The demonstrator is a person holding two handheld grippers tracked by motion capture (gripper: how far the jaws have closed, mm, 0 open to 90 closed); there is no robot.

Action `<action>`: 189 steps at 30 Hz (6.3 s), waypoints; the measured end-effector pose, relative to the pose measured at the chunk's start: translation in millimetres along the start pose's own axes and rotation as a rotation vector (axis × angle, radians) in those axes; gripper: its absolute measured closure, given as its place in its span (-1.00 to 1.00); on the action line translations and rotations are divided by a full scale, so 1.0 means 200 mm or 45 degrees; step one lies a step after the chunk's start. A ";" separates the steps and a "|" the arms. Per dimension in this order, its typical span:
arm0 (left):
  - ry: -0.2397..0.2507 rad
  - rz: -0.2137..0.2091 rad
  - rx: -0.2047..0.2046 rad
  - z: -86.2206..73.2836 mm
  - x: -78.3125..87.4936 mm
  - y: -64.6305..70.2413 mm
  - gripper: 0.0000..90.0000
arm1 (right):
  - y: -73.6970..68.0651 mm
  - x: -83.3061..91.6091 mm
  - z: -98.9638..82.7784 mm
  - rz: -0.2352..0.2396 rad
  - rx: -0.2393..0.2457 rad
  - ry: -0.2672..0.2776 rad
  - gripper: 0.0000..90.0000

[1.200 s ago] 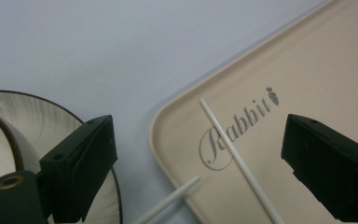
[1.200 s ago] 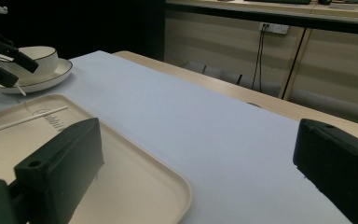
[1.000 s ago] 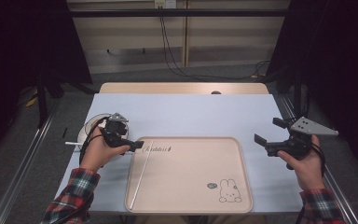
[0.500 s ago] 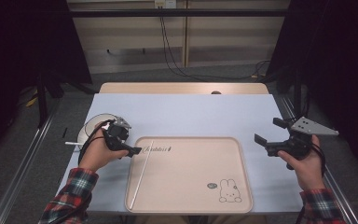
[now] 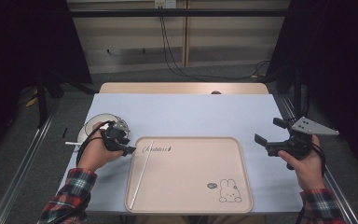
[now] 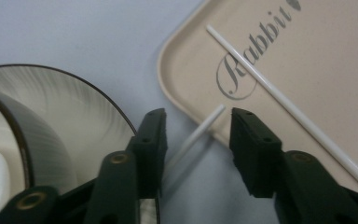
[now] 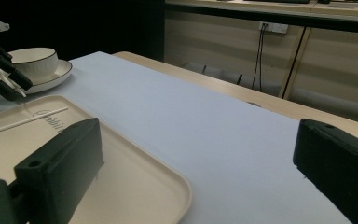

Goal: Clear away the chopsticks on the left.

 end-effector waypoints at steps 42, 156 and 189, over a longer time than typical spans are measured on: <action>0.219 -0.114 0.452 0.07 0.08 -0.03 0.94 | 0.01 0.01 0.00 -0.003 -0.001 -0.001 -0.99; 0.438 0.041 0.916 0.07 -0.04 0.05 0.84 | 0.01 0.01 -0.01 -0.002 0.013 0.006 -1.00; 0.313 0.097 0.882 0.00 -0.19 0.08 0.73 | 0.00 0.02 0.00 0.004 0.005 0.006 -1.00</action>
Point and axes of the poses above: each handheld gripper's, and its own axes: x roughly backward along the jaws, z roughly out of its top, y roughly to its right, the point moved 4 cm from there along -x, roughly forward along the jaws, and after that the axes turned 4 degrees about z, right-handed, at the moved point
